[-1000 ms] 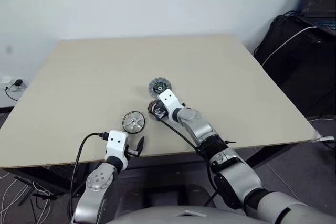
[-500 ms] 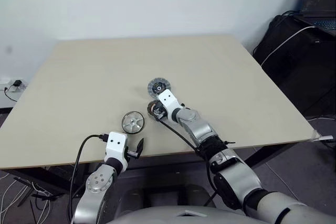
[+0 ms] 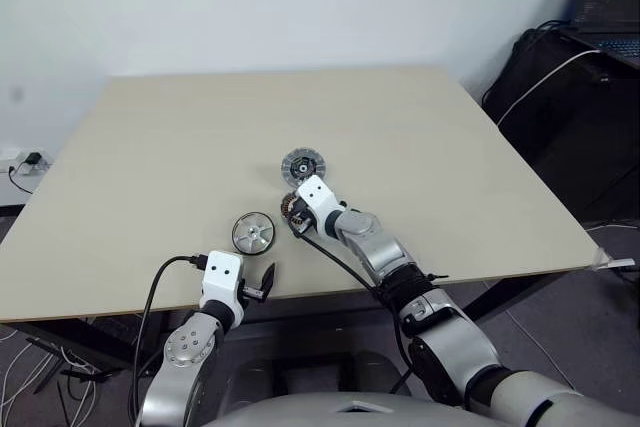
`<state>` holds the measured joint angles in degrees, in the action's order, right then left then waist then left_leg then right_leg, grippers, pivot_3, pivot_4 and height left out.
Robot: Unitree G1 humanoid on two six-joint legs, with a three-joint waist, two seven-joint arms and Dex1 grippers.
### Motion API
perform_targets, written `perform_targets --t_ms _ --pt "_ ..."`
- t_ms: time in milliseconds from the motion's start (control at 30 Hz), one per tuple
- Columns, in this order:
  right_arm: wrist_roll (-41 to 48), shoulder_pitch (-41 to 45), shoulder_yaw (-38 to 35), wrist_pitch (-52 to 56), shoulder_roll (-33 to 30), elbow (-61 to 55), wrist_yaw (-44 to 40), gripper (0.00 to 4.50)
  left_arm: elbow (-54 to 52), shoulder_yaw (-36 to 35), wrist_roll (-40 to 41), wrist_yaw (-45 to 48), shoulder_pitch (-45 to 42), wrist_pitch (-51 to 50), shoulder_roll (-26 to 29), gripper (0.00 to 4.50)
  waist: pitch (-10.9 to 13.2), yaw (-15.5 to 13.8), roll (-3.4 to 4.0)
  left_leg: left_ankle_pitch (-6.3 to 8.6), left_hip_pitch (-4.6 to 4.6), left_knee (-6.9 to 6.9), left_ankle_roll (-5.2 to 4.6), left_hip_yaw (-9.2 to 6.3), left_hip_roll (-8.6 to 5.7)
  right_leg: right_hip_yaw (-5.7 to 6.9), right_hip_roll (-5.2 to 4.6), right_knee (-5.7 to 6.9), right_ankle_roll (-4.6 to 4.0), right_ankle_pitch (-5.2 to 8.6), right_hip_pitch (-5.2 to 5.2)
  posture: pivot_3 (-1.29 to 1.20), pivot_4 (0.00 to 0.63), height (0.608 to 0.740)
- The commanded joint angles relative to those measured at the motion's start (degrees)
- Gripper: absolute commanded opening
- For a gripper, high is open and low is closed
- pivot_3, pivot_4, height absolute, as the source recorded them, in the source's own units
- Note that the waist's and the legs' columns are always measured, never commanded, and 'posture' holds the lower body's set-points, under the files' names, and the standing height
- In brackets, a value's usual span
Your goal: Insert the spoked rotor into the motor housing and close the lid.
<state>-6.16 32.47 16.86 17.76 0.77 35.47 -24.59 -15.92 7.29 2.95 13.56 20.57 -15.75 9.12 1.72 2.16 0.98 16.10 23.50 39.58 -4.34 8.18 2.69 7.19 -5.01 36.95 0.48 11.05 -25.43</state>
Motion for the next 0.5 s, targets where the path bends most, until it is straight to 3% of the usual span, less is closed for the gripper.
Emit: perform_targets --t_ms 33,233,500 --pt "0.3 0.77 -0.45 -1.22 0.64 -1.76 0.25 0.03 -2.85 -0.2 0.38 -0.34 -0.22 0.82 -0.3 4.5 0.0 0.0 0.0 0.0 0.0 0.0 0.0 0.0 0.0 0.0 0.0 0.0 0.0 0.0 0.0 0.0 0.0 0.74" --pt "1.34 0.47 -2.74 -1.96 0.23 -5.65 2.68 0.03 -2.89 -0.5 -0.22 -1.37 -0.17 1.45 -0.48 4.5 0.0 -0.02 0.0 0.0 0.01 0.0 0.01 0.0 0.0 0.0 0.0 0.0 0.0 0.0 -0.01 0.0 0.0 0.74" --pt "6.45 -7.77 -5.73 3.97 -4.04 -26.27 -1.24 0.03 -2.08 -4.7 1.6 -6.03 -0.48 5.11 -3.84 4.5 0.0 -0.35 -0.03 0.04 0.05 -0.03 -0.06 -0.05 -0.01 0.0 -0.22 -0.09 -0.02 0.01 -0.03 0.0 0.0 0.74"
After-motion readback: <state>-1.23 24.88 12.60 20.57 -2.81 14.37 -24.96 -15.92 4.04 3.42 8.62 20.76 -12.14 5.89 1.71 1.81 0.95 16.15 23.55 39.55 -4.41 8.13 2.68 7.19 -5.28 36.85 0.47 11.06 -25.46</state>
